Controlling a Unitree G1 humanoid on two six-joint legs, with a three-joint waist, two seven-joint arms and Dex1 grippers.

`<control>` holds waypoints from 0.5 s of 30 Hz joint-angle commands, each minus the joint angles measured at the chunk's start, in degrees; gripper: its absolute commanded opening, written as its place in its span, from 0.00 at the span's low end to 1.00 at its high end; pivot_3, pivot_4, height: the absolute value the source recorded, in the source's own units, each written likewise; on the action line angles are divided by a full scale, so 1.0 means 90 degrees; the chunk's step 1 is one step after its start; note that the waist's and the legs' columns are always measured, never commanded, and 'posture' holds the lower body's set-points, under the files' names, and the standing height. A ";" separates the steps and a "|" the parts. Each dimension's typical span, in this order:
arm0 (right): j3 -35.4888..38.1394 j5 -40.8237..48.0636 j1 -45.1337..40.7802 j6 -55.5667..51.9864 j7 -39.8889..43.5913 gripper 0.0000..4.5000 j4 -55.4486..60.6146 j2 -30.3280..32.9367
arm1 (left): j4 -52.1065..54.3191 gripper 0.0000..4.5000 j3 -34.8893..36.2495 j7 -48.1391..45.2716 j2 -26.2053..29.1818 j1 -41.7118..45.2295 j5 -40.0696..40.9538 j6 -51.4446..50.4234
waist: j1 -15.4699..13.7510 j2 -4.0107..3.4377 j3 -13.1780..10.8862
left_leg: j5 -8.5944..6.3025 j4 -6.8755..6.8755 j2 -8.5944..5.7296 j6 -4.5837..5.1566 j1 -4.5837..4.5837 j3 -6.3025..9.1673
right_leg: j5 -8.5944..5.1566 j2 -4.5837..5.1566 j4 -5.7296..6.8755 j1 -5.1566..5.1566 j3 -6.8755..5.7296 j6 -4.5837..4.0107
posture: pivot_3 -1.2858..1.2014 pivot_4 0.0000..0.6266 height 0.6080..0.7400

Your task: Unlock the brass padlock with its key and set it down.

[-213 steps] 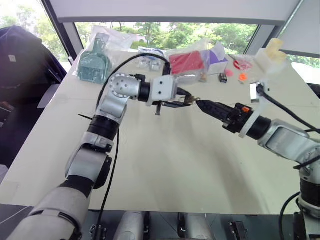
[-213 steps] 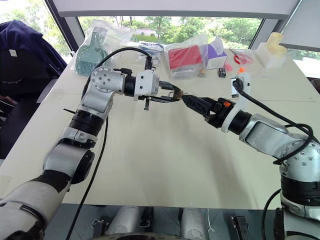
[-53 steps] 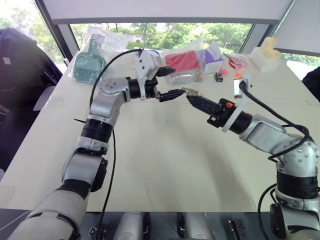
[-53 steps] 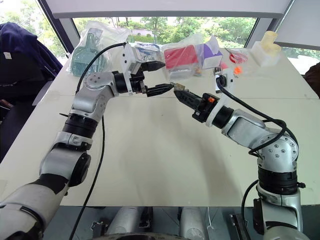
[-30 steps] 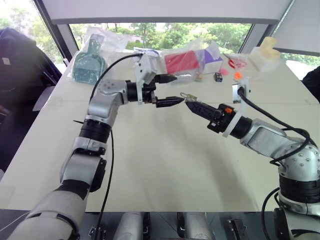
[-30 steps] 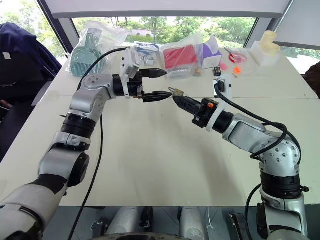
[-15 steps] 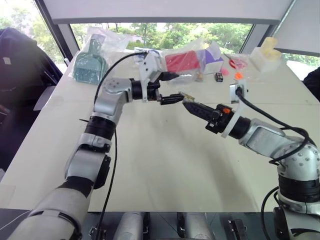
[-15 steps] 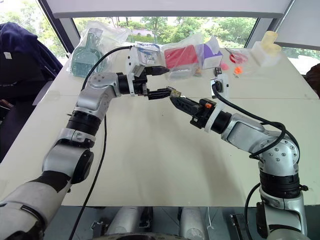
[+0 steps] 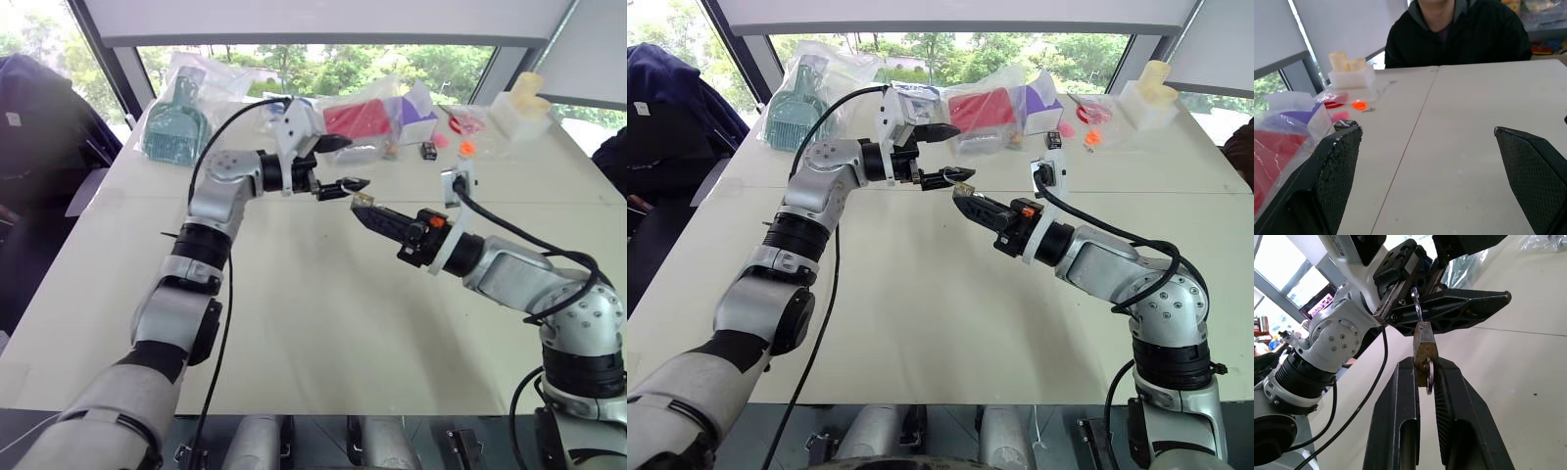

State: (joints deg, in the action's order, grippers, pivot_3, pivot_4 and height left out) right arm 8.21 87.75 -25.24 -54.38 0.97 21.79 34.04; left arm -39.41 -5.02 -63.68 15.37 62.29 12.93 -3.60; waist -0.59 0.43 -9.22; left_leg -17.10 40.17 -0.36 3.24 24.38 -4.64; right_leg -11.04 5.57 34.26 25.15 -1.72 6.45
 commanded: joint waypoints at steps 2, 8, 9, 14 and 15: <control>0.0109 0.0178 0.0118 -0.0302 -0.0129 0.01 -0.0656 0.0203 | 0.0808 0.99 0.0012 -0.0265 0.0568 -0.0673 0.0055 -0.0648 | 0.0044 -0.0001 0.0000 | 0.0000 -0.0004 0.0002 0.0000 -0.0004 -0.0001 | 0.0000 0.0000 0.0001 -0.0001 0.0001 0.0000 | 0.52 0.24 1.00; -0.0304 0.0079 -0.0046 -0.1397 0.0424 0.01 -0.2138 0.0351 | 0.3662 0.99 0.0053 -0.0534 0.1377 -0.2207 0.1002 -0.2890 | 0.0064 -0.0002 -0.0001 | 0.0003 -0.0007 0.0003 -0.0006 0.0003 -0.0001 | 0.0000 0.0007 0.0001 0.0006 0.0004 -0.0002 | 0.52 0.24 1.00; -0.0396 -0.0040 -0.0186 -0.1575 0.0594 0.01 -0.2399 0.0351 | 0.4125 0.99 0.0087 -0.0503 0.1501 -0.2438 0.1196 -0.3262 | 0.0063 -0.0002 -0.0001 | 0.0003 -0.0007 0.0002 -0.0006 0.0004 0.0000 | -0.0001 0.0010 0.0000 0.0005 0.0004 -0.0003 | 0.52 0.24 1.00; -0.0705 -0.0868 -0.0808 -0.2099 0.1521 0.01 -0.3492 0.0349 | 0.5499 0.99 0.0097 -0.0229 0.1918 -0.3110 0.1616 -0.4168 | 0.0096 -0.0004 0.0000 | 0.0005 -0.0004 0.0002 -0.0011 -0.0001 0.0006 | -0.0014 0.0018 0.0000 0.0002 0.0005 -0.0029 | 0.52 0.24 1.00; -0.0755 -0.1043 -0.0860 -0.2171 0.1690 0.01 -0.3586 0.0361 | 0.5610 0.99 0.0114 -0.0148 0.1933 -0.3165 0.1669 -0.4245 | 0.0103 -0.0004 0.0000 | 0.0005 -0.0005 0.0002 -0.0012 -0.0001 0.0008 | -0.0014 0.0015 -0.0001 0.0001 0.0004 -0.0029 | 0.52 0.24 1.00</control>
State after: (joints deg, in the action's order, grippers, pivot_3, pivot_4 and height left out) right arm 1.46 80.32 -32.09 -72.62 13.10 -9.72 36.81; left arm 7.93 -5.09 -66.09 32.39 33.68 26.39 -40.61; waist 0.33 0.39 -9.22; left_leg -17.05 40.12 -0.34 3.12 24.37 -4.56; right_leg -11.17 5.68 34.26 25.17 -1.69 6.19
